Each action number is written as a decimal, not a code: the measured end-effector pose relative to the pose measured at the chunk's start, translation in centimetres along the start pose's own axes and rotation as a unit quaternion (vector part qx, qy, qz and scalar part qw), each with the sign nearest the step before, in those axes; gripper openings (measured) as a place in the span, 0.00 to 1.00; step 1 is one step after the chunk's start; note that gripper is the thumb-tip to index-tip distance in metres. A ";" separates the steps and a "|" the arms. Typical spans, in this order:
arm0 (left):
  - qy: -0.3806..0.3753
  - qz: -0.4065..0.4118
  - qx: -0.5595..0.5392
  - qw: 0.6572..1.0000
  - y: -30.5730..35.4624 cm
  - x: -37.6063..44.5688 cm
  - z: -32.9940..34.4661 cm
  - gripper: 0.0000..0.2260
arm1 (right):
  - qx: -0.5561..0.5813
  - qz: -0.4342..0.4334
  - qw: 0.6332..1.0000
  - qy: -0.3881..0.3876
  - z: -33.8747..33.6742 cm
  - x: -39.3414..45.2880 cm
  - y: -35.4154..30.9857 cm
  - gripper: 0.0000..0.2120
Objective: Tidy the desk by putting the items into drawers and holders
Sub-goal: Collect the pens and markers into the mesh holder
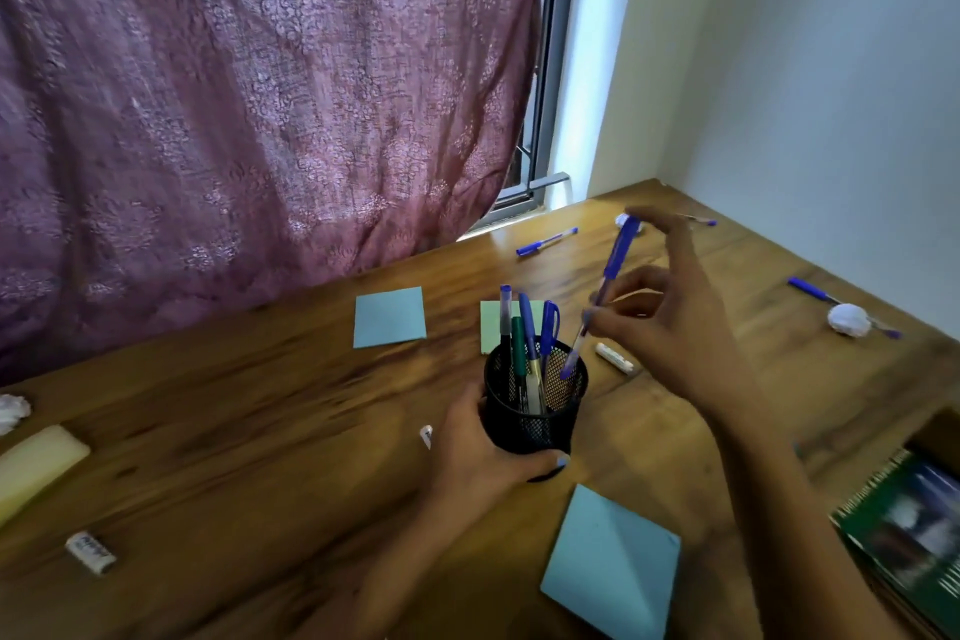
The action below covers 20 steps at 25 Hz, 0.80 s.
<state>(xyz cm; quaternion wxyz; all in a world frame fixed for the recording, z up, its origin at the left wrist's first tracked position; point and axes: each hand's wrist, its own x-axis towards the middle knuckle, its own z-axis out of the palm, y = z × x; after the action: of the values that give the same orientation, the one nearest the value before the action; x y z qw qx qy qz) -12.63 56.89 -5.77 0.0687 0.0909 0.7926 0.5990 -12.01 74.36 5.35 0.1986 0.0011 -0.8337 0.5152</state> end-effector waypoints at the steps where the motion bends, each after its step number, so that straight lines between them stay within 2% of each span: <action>1: -0.010 0.003 -0.001 1.000 0.2 -0.1 0.3 0.36 | -0.038 -0.001 0.999 -0.006 0.1 -0.8 0.1 0.36; 7: -0.074 0.017 -0.009 0.997 0.7 -0.7 2.7 0.33 | -0.128 0.009 0.992 0.008 -0.2 -4.0 2.4 0.27; 14: -0.099 0.027 -0.008 0.995 0.5 -1.4 5.8 0.36 | -0.160 0.008 0.987 0.009 -2.9 -7.1 4.4 0.18; 18: -0.108 0.031 -0.014 0.994 0.5 -1.9 6.6 0.36 | -0.104 0.053 0.991 0.065 -5.3 -7.1 5.6 0.14; 20: -0.106 0.026 -0.023 0.994 0.4 -2.1 6.7 0.34 | -0.164 0.086 0.977 0.109 -6.6 -6.6 7.9 0.14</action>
<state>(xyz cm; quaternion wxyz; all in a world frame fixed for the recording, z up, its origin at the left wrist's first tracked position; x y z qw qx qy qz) -9.07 62.75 -7.24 0.1390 0.1728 0.7642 0.6056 -5.39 82.37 -1.03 0.2413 -0.1593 -0.8770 0.3837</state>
